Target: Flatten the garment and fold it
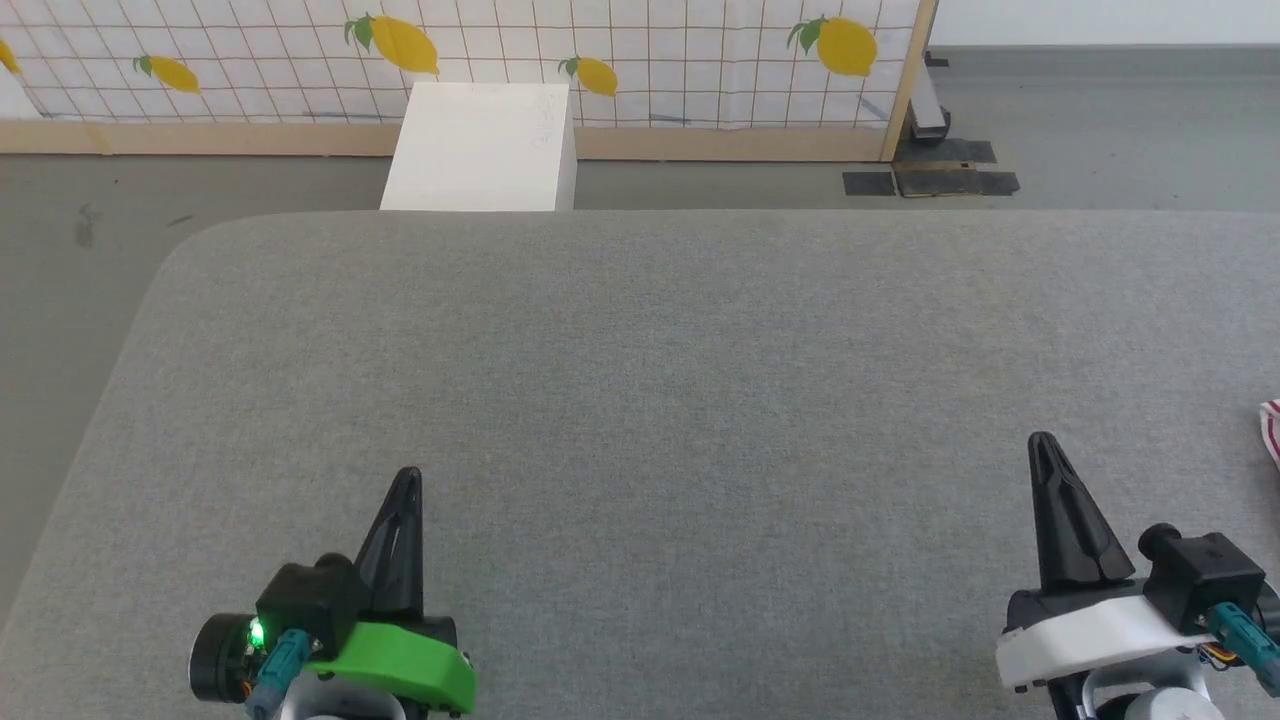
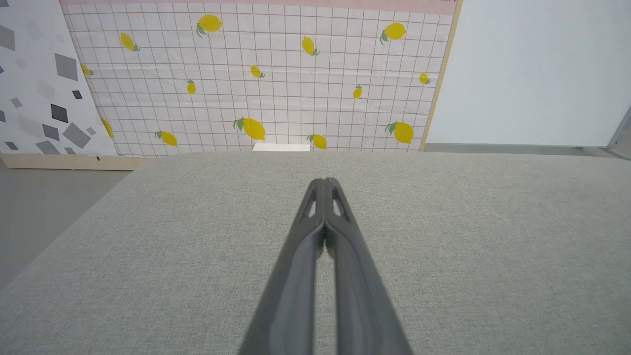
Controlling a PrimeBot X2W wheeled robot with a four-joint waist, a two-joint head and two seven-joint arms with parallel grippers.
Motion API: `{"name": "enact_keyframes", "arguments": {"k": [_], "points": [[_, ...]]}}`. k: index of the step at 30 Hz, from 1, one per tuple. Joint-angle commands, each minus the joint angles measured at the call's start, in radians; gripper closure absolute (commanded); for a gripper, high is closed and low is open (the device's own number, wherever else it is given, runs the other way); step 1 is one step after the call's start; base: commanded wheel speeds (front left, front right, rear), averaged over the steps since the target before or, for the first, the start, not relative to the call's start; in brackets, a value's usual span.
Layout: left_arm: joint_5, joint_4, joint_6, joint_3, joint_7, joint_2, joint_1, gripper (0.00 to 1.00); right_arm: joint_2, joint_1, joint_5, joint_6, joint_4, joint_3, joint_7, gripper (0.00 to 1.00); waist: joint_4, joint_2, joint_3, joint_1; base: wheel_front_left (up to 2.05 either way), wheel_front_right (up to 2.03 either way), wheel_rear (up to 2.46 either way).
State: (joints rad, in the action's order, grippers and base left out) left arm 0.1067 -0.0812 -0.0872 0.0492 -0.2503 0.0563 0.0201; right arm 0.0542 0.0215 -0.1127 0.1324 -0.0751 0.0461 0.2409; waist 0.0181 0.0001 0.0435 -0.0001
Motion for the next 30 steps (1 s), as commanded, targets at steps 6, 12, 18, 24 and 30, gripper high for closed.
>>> {"name": "enact_keyframes", "arguments": {"k": [6, 12, 18, 24, 30], "points": [[-0.008, 0.007, 0.007, -0.004, 0.015, 0.0, -0.002, 1.0, 0.0, -0.002, 0.009, 0.0, 0.006, -0.004, -0.015, 1.0, -0.001, -0.0001, -0.002, 0.0001, 0.0, 0.0, 0.0], [-0.013, 0.01, 0.011, -0.006, 0.027, -0.001, -0.003, 1.0, -0.001, -0.003, 0.014, 0.0, 0.01, -0.006, -0.026, 1.0, -0.002, -0.0001, -0.004, 0.0001, 0.0, 0.0, 0.0], [-0.019, 0.014, 0.016, -0.009, 0.039, -0.001, -0.003, 1.0, -0.001, -0.004, 0.02, 0.0, 0.013, -0.008, -0.038, 1.0, -0.003, -0.0001, -0.007, 0.0001, 0.0, 0.0, 0.0], [-0.024, 0.018, 0.02, -0.011, 0.051, -0.001, -0.004, 1.0, -0.001, -0.005, 0.025, 0.0, 0.017, -0.01, -0.05, 1.0, -0.004, -0.0001, -0.009, 0.0001, 0.0, 0.0, 0.0], [-0.029, 0.022, 0.024, -0.013, 0.063, -0.002, -0.005, 1.0, -0.001, -0.006, 0.03, 0.0, 0.02, -0.012, -0.061, 1.0, -0.005, -0.0001, -0.011, 0.0001, 0.0, 0.0, 0.0]]}}
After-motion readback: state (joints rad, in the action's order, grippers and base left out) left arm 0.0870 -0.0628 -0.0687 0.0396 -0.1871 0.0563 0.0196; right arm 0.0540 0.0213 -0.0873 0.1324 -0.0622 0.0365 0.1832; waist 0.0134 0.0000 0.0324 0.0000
